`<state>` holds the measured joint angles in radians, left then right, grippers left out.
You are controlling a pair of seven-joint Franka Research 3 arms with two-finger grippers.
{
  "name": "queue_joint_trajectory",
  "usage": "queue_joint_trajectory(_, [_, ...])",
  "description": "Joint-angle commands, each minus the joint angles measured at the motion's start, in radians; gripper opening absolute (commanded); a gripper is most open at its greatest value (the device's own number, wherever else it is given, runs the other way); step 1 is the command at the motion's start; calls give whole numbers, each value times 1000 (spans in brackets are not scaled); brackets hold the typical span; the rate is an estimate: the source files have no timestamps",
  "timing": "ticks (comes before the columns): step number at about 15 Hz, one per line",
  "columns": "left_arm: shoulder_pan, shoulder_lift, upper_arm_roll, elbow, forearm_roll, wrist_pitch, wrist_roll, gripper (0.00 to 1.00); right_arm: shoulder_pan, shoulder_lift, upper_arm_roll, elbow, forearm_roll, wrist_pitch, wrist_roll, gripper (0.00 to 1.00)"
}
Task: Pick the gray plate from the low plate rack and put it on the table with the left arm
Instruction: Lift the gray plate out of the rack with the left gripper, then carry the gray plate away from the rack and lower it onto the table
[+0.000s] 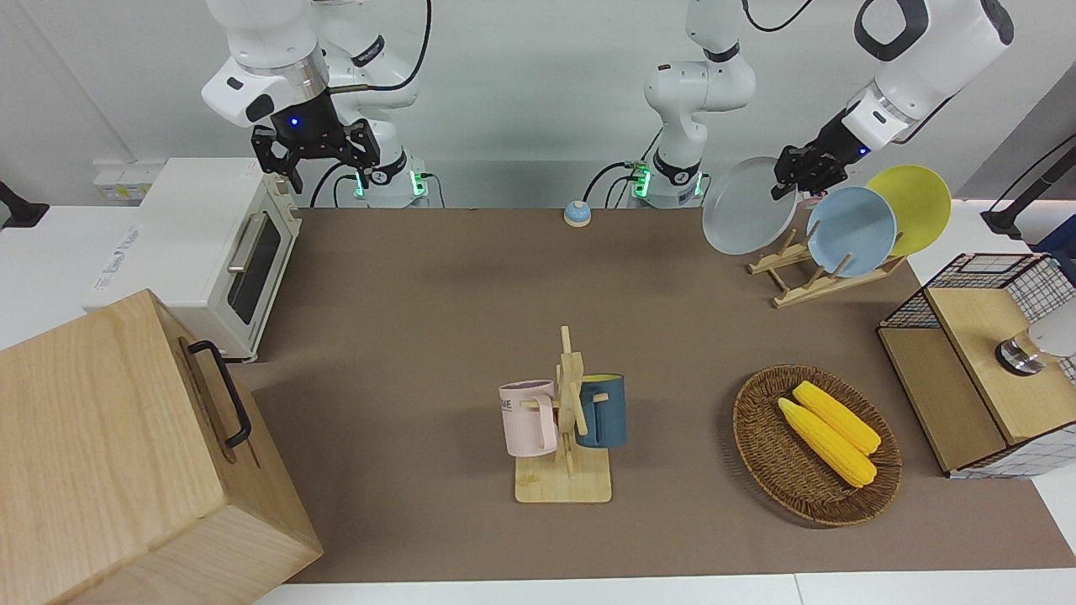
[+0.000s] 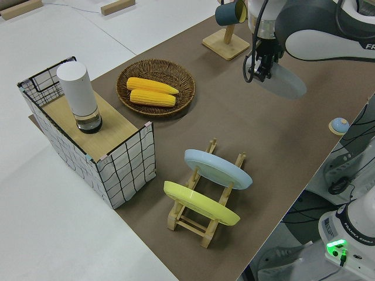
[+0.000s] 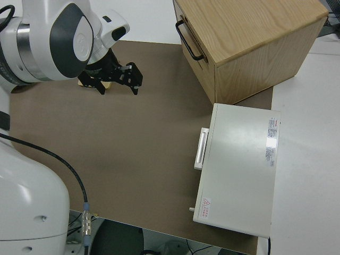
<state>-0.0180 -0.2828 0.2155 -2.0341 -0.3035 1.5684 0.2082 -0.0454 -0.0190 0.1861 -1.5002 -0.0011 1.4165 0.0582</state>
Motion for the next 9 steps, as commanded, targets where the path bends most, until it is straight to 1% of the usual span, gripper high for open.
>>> queue_joint_trajectory(1, [-8, 24, 4, -29, -64, -14, 5, 0, -10, -2, 6, 6, 10, -14, 0, 990])
queue_joint_trajectory(6, [-11, 54, 2, -67, -121, 16, 20, 0, -10, -2, 6, 6, 10, -14, 0, 990])
queue_joint_trajectory(9, [-14, 70, -15, -92, -135, 50, 23, 0, -10, -2, 6, 6, 10, -14, 0, 987])
